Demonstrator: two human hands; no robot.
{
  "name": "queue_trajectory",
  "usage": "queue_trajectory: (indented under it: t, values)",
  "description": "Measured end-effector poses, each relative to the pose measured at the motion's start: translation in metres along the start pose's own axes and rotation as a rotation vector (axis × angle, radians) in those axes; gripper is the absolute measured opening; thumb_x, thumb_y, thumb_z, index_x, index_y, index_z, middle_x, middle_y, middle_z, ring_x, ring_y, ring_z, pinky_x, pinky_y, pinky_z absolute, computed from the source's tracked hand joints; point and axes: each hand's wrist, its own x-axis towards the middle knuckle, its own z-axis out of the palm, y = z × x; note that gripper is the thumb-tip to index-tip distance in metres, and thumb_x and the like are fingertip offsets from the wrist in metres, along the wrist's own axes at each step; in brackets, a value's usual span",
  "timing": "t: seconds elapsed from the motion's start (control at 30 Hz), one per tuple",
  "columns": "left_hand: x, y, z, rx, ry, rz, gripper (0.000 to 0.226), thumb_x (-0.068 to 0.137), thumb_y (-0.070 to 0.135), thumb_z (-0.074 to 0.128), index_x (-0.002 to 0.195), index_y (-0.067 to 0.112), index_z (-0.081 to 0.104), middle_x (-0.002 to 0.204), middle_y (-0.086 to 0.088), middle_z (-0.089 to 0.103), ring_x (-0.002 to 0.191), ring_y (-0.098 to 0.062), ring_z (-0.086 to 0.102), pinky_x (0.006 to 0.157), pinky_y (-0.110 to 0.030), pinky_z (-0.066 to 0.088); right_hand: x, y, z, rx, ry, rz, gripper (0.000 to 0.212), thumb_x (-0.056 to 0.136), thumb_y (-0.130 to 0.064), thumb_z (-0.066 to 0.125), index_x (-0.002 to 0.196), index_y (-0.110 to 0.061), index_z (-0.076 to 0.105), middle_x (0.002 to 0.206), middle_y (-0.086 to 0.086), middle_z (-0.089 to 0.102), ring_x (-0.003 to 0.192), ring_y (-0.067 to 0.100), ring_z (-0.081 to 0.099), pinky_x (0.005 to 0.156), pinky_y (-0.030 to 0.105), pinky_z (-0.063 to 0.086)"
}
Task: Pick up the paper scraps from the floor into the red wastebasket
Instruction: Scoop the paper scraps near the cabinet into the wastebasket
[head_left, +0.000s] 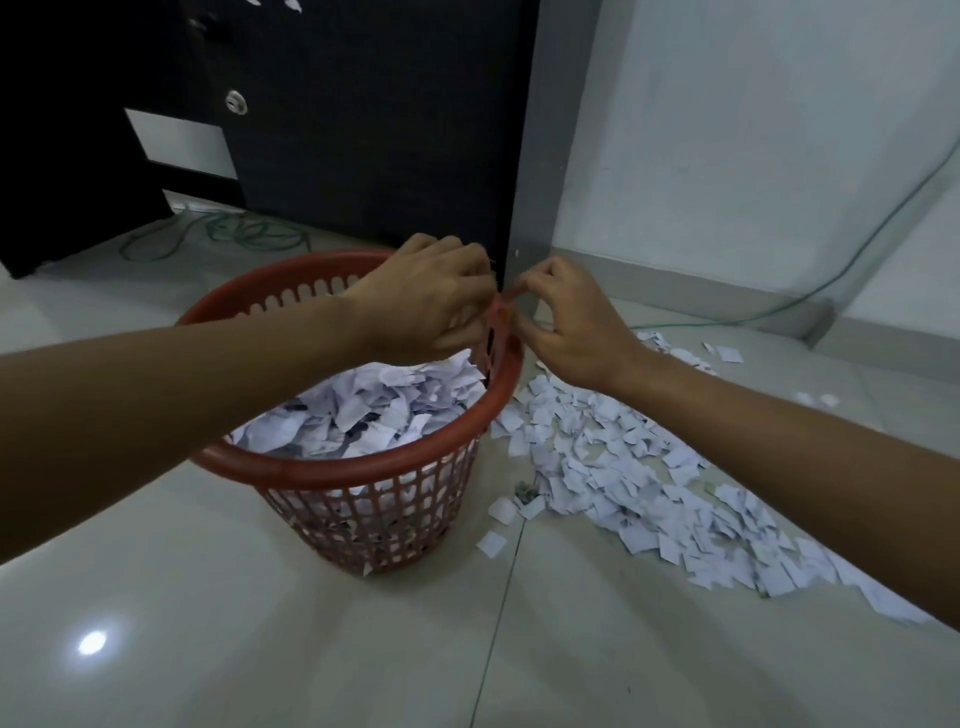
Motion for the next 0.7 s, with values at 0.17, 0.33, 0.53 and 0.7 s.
queue_trajectory:
  t: [0.17,0.33,0.53,0.7]
  values:
    - [0.050,0.034,0.005,-0.031,-0.045,0.047,0.046,0.090,0.051,0.030,0.109,0.020,0.058,0.113,-0.005,0.052,0.098,-0.021,0.049,0.089,-0.039,0.037,-0.034,0.034,-0.020,-0.057,-0.014,0.083,0.035,0.090,-0.040,0.054,0.111,-0.014,0.063,0.105,0.007,0.058,0.103,0.024,0.052,0.092,0.035,0.040]
    - [0.094,0.076,0.024,-0.033,-0.205,0.066,0.036,0.094,0.047,0.045,0.118,0.022,0.055,0.125,-0.004,0.049,0.112,-0.022,0.048,0.095,-0.041,0.036,-0.072,0.073,-0.040,-0.116,-0.057,0.209,0.037,0.091,-0.044,0.054,0.116,-0.017,0.060,0.112,0.008,0.055,0.107,0.024,0.049,0.090,0.035,0.041]
    - [0.118,0.135,0.071,0.033,-0.427,0.173,0.041,0.095,0.049,0.044,0.126,0.023,0.050,0.136,-0.007,0.044,0.118,-0.027,0.047,0.099,-0.044,0.040,-0.139,0.128,-0.045,-0.173,-0.145,0.444,0.040,0.093,-0.042,0.057,0.124,-0.016,0.055,0.120,0.011,0.050,0.113,0.028,0.046,0.091,0.035,0.038]
    - [0.119,0.174,0.120,0.060,-0.590,0.260,0.049,0.096,0.048,0.043,0.138,0.022,0.038,0.143,-0.008,0.036,0.123,-0.030,0.042,0.099,-0.044,0.038,-0.209,0.169,-0.037,-0.174,-0.215,0.663,0.045,0.094,-0.042,0.056,0.128,-0.014,0.051,0.126,0.014,0.046,0.118,0.030,0.044,0.094,0.036,0.037]
